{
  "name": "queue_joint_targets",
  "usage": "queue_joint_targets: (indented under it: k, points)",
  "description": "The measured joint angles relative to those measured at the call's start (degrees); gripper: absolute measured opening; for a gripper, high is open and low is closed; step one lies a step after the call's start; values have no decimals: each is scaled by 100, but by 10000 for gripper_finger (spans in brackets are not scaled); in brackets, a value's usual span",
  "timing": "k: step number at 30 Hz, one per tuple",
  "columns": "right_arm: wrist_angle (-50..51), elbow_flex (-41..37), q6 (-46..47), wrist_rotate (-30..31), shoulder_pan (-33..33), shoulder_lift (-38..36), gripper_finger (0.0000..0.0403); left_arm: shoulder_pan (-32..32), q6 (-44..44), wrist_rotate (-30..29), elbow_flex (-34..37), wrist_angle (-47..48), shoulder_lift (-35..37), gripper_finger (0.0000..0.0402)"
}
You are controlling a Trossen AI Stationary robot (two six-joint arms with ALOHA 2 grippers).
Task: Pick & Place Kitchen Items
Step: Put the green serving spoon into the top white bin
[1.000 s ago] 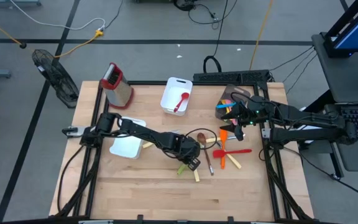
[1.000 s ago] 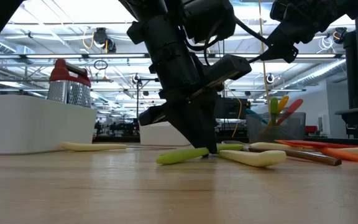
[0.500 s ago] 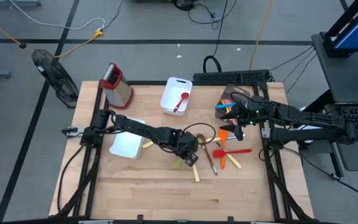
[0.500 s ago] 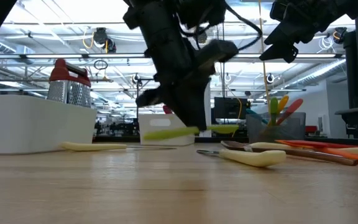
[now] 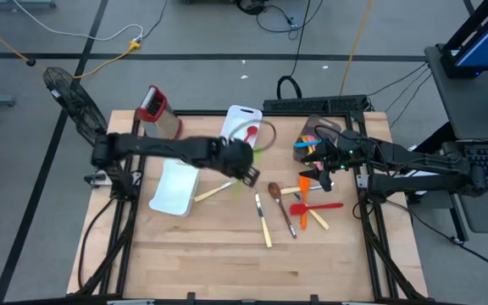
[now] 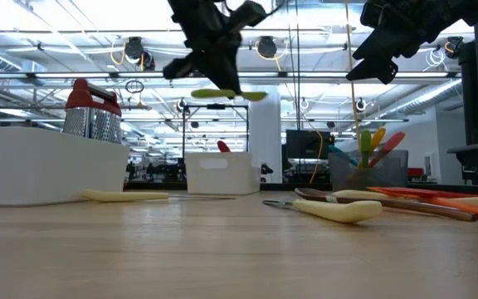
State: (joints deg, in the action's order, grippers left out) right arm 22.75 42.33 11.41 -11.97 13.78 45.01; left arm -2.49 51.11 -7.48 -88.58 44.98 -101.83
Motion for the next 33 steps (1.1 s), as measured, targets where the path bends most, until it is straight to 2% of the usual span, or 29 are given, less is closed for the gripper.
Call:
queue_joint_targets:
  k: [7, 13, 22, 27, 33]
  points:
    - [-8, 0, -251, -3, 0, 0, 247, -713, -38, 134, -4, 171, 498, 11]
    - [-23, 0, -312, -4, 0, 0, 247, -1308, -93, 821, -4, 163, 517, 11]
    - [-23, 0, -312, -4, 0, 0, 247, -2405, -78, 2185, -6, 153, 496, 11]
    - [-23, 0, -311, -4, 0, 0, 247, -2873, 4, 2746, -15, 145, 224, 11]
    - [-23, 0, -312, -6, 0, 0, 247, -3112, 9, 3357, -15, 107, -275, 11]
